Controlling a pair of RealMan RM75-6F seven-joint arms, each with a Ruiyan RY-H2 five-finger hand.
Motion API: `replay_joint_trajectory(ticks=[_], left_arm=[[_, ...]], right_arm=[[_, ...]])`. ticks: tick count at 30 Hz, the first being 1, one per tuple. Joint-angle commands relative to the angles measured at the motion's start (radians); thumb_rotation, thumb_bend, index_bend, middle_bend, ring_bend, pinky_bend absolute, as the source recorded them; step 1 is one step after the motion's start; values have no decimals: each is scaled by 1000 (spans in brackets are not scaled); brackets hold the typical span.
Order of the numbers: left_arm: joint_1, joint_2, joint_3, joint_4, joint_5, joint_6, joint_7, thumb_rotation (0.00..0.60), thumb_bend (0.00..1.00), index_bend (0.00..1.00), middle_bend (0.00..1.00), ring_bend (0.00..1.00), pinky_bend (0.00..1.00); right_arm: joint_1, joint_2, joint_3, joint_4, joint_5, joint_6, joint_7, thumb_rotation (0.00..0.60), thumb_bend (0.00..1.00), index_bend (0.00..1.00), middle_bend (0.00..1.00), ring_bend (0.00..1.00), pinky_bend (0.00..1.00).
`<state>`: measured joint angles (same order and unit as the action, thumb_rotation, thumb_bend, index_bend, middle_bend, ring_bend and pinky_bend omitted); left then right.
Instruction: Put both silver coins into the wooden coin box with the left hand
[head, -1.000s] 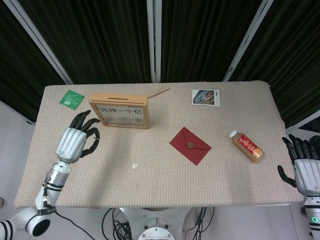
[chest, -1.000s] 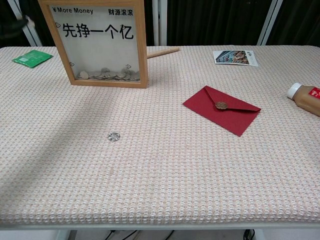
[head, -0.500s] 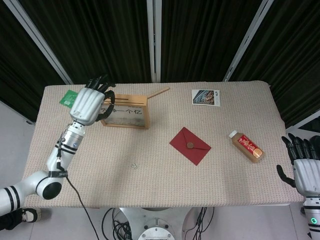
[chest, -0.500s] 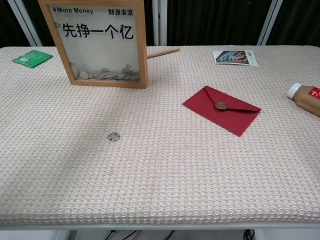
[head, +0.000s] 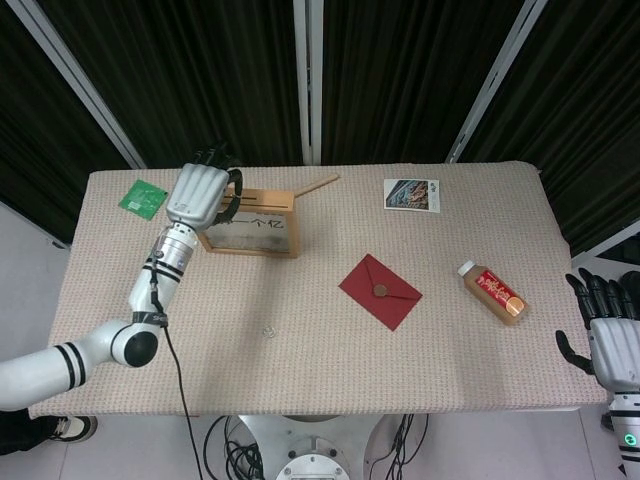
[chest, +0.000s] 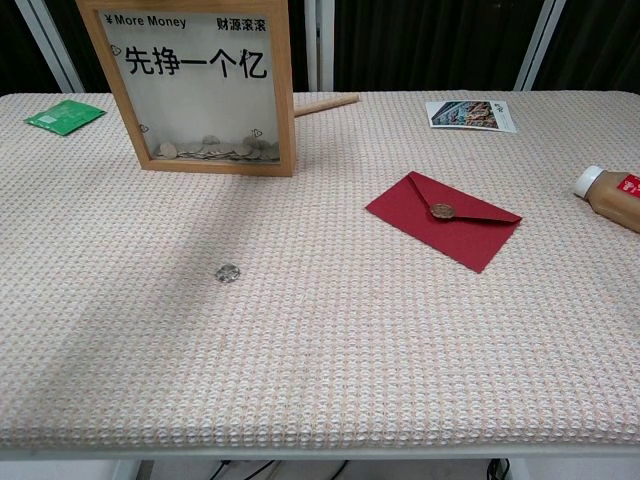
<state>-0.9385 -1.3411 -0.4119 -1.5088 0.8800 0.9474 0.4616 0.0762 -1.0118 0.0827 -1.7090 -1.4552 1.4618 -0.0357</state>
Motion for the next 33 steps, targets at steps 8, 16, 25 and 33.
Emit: replay_joint_trajectory(ticks=[8,16,25,33], left_arm=[[-32,-40,9,56,-86,-13,-38,600,488,641,251,56,138],[-38,-38,21,62,-103,-10,-55,600,489,630,253,56,139],[-36,-30,32,50,-69,9,-86,600,472,158,229,56,132],[15,8,32,-81,58,151,-127,600,466,124,235,66,146]], right_arm=[[4,0,1,14,6,-10,18,600,326,0,0,0,0],[6,2,5,17,13,-14,16,600,326,0,0,0,0],[8,-3,6,13,17,-15,6,600,326,0,0,0,0],[11,1,9,-3,10,-10,-8,600,326,0,0,0,0]])
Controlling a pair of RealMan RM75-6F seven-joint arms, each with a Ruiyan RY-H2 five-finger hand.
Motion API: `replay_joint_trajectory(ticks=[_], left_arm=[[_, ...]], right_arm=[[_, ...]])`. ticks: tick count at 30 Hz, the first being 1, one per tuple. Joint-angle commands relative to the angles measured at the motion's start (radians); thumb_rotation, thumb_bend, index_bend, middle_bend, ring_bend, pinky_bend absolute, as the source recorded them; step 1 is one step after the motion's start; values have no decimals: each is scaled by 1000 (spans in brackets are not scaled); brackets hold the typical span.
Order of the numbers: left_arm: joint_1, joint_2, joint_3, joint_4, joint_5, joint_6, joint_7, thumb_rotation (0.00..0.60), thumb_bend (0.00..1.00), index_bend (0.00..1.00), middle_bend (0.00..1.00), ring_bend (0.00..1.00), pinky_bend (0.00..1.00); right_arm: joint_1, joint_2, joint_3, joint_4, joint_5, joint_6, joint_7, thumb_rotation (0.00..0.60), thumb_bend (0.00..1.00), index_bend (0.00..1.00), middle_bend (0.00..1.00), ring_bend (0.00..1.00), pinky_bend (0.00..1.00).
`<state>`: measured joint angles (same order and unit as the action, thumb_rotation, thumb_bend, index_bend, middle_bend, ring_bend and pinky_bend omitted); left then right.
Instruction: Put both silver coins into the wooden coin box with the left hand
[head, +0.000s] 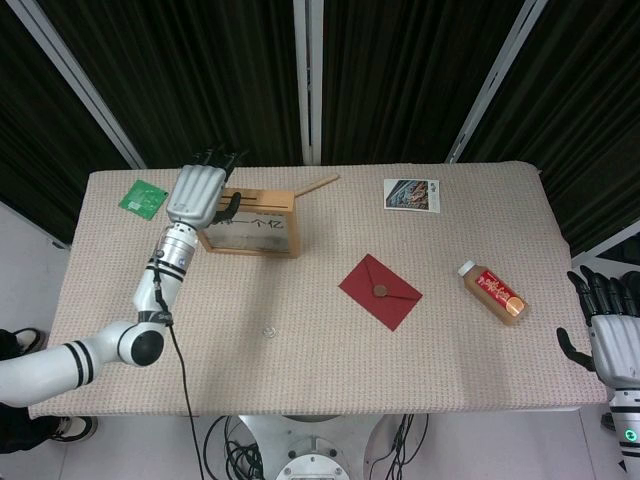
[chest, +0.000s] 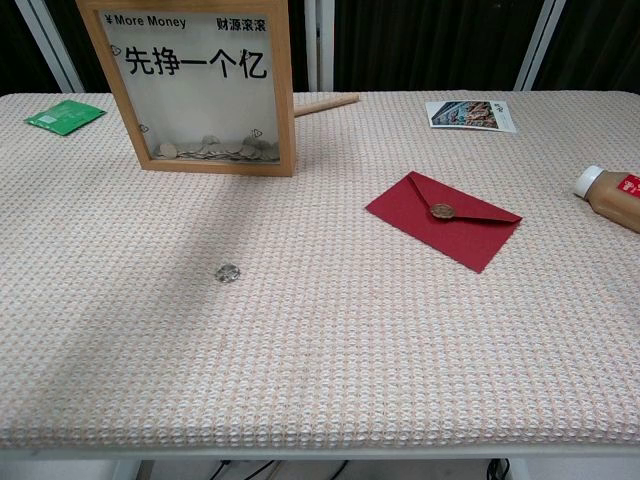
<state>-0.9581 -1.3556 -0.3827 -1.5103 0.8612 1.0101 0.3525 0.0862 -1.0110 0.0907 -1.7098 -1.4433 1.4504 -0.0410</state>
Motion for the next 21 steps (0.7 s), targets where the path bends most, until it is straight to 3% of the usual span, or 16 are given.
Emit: replay_joint_trajectory(ticks=[1,5,10,14,17,21], left_arm=[[51,24,9,-109,113,128,-26,600,466,156,249,80,164],[140,58,92,-257,304,256,-46,600,466,308,297,128,229],[253,107,253,-344,531,342,-65,600,450,334,313,137,231],[338,115,379,-315,655,369,-122,600,379,346,313,137,227],[387,89,443,-252,711,379,-170,600,367,371,313,137,225],[430,40,485,-159,752,385,-227,600,362,387,315,137,226]], right_arm=[[1,0,0,-3,-3,2,-6,600,326,0,0,0,0],[6,-2,-3,-8,-2,-10,-18,600,326,0,0,0,0],[10,-7,-5,-13,-8,-11,-32,600,326,0,0,0,0],[8,-4,-3,-31,-20,4,-44,600,327,0,0,0,0],[5,-3,-5,-39,-33,19,-64,600,327,0,0,0,0],[-5,-1,-9,-46,-40,36,-74,600,327,0,0,0,0]])
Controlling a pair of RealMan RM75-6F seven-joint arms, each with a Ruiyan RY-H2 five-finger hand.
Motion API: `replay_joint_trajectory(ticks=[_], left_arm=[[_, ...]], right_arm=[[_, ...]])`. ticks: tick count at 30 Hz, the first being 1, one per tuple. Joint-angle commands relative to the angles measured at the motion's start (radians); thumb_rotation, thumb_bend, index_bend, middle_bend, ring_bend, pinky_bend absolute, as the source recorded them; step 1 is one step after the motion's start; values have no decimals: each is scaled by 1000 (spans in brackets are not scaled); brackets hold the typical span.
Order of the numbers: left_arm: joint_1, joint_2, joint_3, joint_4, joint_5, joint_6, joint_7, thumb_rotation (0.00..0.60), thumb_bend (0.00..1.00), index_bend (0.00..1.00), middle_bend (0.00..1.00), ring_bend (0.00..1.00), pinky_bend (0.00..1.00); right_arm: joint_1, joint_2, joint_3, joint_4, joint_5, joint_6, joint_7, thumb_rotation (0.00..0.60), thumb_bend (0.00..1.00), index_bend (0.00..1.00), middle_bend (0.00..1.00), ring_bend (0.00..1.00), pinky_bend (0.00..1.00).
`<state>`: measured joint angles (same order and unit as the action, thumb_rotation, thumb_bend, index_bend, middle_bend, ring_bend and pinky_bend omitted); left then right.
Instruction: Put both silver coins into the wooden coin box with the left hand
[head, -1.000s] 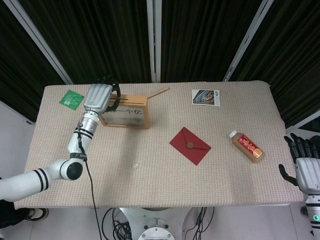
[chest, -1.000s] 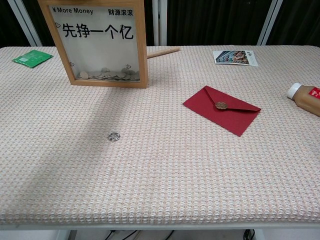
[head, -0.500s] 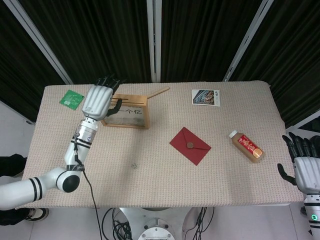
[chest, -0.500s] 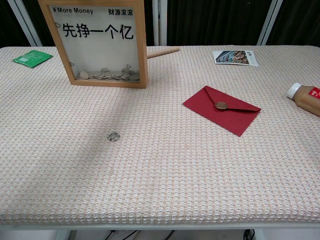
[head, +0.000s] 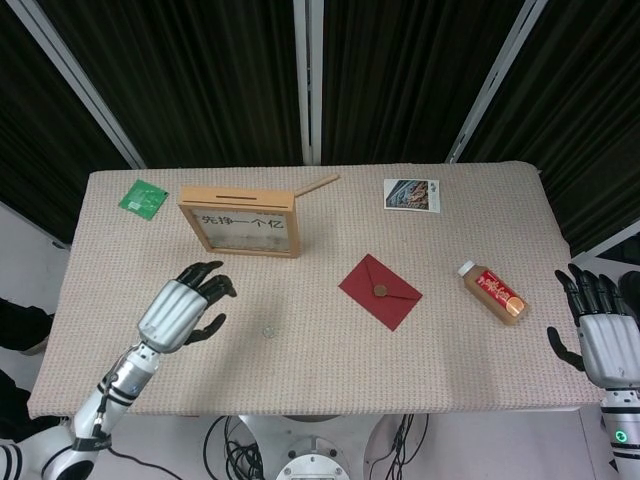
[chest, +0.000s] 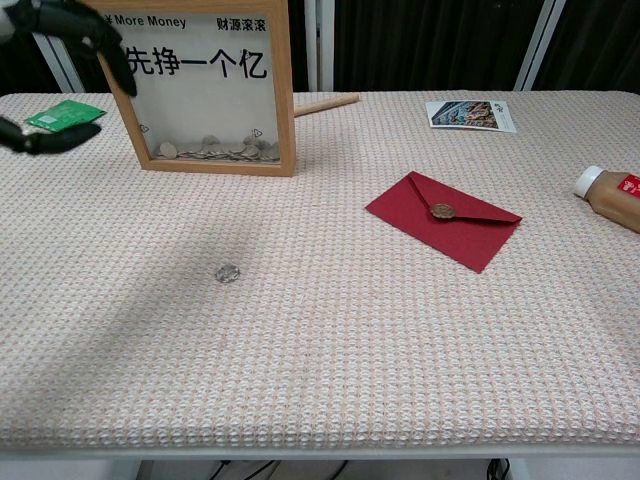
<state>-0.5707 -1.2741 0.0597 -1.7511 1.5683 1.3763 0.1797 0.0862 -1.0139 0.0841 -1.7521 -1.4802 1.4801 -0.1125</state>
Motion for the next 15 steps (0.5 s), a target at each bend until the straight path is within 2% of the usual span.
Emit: replay_joint_trajectory(ticks=[1,8,15], left_arm=[[50,-57,47,106,51,19,-60,600,360,387,315,137,225],[70,-251,46,352,72,-30,-88,600,273,395,314,137,216],[66,-413,16,526,78,-60,-139,600,260,395,312,137,208]], right_arm=[[-7,2,-4,-4,-3,8,-3,600,327,0,0,0,0],[-21,4,-11,-15,-7,24,-7,600,326,0,0,0,0],[-29,14,-15,-10,0,23,-1,600,327,0,0,0,0]])
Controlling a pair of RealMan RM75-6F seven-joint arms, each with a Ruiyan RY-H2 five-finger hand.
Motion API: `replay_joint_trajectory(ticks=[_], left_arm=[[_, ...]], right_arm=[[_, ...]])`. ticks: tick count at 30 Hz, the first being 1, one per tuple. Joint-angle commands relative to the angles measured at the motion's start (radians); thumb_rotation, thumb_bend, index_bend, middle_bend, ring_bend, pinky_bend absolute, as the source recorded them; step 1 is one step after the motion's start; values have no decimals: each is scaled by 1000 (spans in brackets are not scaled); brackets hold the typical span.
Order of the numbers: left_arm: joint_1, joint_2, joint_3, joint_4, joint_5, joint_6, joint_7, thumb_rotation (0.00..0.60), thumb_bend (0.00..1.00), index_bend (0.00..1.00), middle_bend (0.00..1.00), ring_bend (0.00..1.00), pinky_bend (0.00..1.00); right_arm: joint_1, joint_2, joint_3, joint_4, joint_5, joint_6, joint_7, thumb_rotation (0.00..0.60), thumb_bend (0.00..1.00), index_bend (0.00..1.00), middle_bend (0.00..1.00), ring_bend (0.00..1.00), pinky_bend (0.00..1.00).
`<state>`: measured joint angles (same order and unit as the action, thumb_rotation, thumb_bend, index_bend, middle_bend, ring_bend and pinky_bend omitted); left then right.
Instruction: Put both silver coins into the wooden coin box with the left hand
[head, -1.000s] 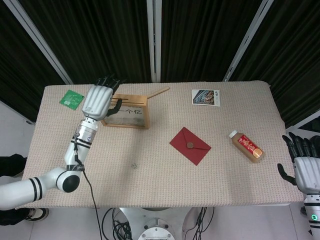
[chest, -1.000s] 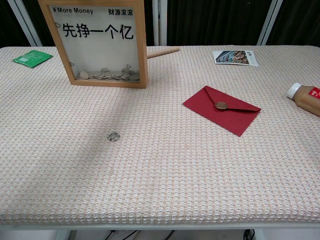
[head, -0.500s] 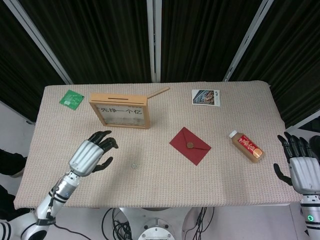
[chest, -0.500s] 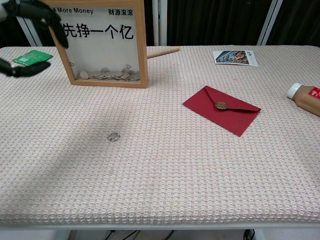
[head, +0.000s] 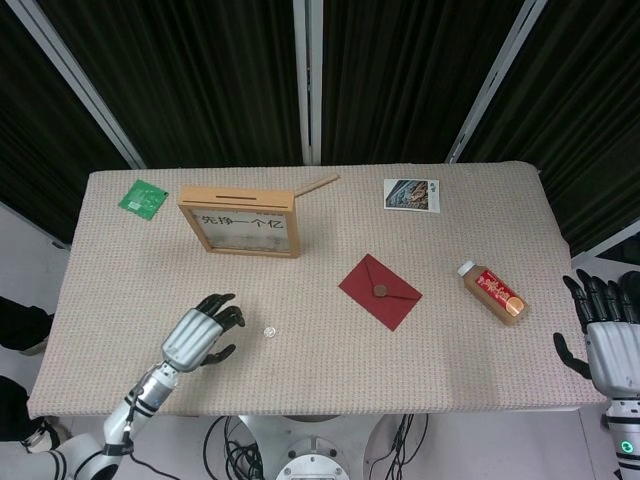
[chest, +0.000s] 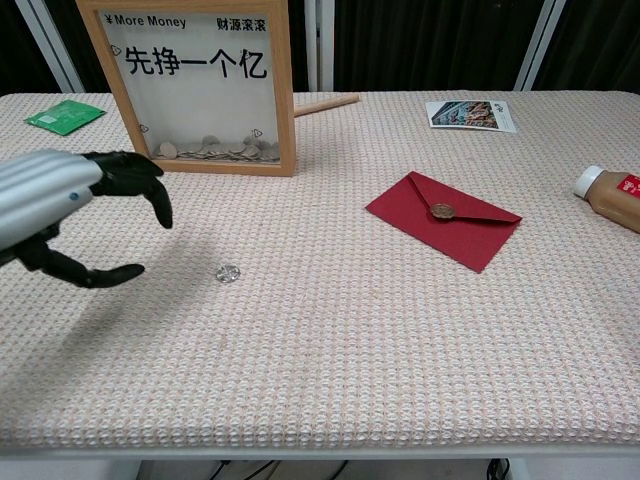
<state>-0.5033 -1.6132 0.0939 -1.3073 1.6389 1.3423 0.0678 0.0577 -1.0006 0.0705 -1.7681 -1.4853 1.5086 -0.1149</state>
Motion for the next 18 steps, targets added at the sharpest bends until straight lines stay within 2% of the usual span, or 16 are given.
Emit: replay_joint_trajectory(ticks=[1,12,18], left_arm=[[-5,-88,-23,97,5,-34,-32,600,258,395,311,137,207],[-38,-192,-54,204,3,-92,-67,600,258,395,300,137,198],[-52,-213,-61,226,-6,-128,-64,600,263,339,268,114,176]], right_arm=[[-1,-1,-2,9,8,-8,4,600,327,0,0,0,0],[1,-8,6,41,31,-22,38,600,327,0,0,0,0],[1,-4,9,49,37,-27,54,600,327,0,0,0,0]])
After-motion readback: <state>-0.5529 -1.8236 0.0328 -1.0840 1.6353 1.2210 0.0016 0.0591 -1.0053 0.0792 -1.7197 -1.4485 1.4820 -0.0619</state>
